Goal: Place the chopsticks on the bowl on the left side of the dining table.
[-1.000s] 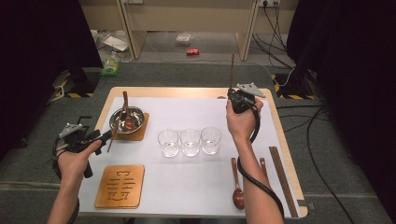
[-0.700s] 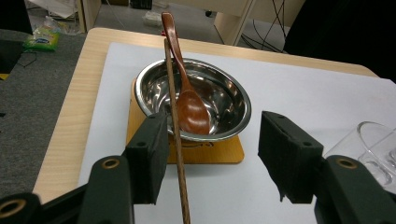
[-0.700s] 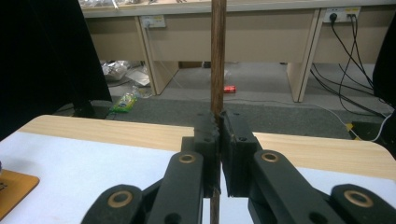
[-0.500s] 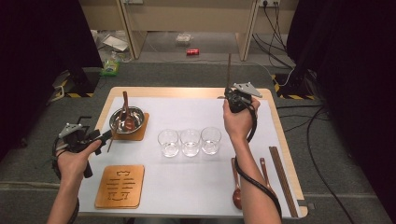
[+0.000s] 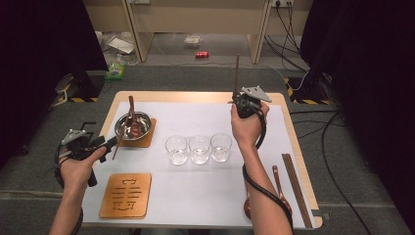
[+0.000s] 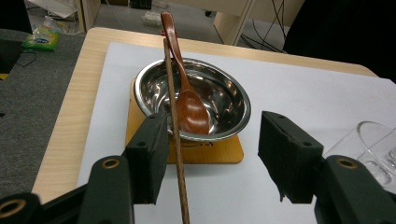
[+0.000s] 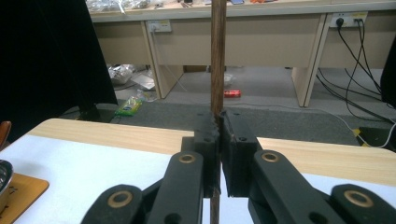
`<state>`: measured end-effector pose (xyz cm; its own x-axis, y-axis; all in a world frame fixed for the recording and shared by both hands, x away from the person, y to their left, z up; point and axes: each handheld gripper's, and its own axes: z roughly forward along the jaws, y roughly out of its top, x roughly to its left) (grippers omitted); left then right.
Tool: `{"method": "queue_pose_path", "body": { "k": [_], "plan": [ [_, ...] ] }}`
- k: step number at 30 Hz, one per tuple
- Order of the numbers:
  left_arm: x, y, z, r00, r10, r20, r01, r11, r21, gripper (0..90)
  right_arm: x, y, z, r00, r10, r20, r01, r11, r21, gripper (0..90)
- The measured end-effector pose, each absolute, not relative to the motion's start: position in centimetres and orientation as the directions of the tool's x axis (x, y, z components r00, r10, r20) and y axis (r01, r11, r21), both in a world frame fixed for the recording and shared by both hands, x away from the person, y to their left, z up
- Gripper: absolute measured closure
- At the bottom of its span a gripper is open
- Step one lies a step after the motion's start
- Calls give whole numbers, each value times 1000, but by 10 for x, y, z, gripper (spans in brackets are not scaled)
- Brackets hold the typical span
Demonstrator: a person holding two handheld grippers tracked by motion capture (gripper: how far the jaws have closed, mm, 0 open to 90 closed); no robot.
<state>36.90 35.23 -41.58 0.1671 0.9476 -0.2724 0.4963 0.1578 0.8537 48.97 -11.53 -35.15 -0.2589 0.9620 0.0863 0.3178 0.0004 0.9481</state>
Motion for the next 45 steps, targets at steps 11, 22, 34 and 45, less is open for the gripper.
{"method": "queue_pose_path", "body": {
  "k": [11,22,34,45],
  "plan": [
    [369,352,-416,167,947,-273,496,158,854,422,491,-106,-351,-274,958,88,311,1,950,857],
    [369,353,-416,167,947,-274,495,160,854,422,490,-96,-350,-291,952,96,308,-2,951,857],
    [369,353,-415,167,947,-273,495,159,854,422,491,-86,-347,-309,947,91,299,6,954,857],
    [369,353,-415,167,947,-274,495,160,854,422,491,-78,-346,-321,943,92,295,7,955,857]
  ]
}}
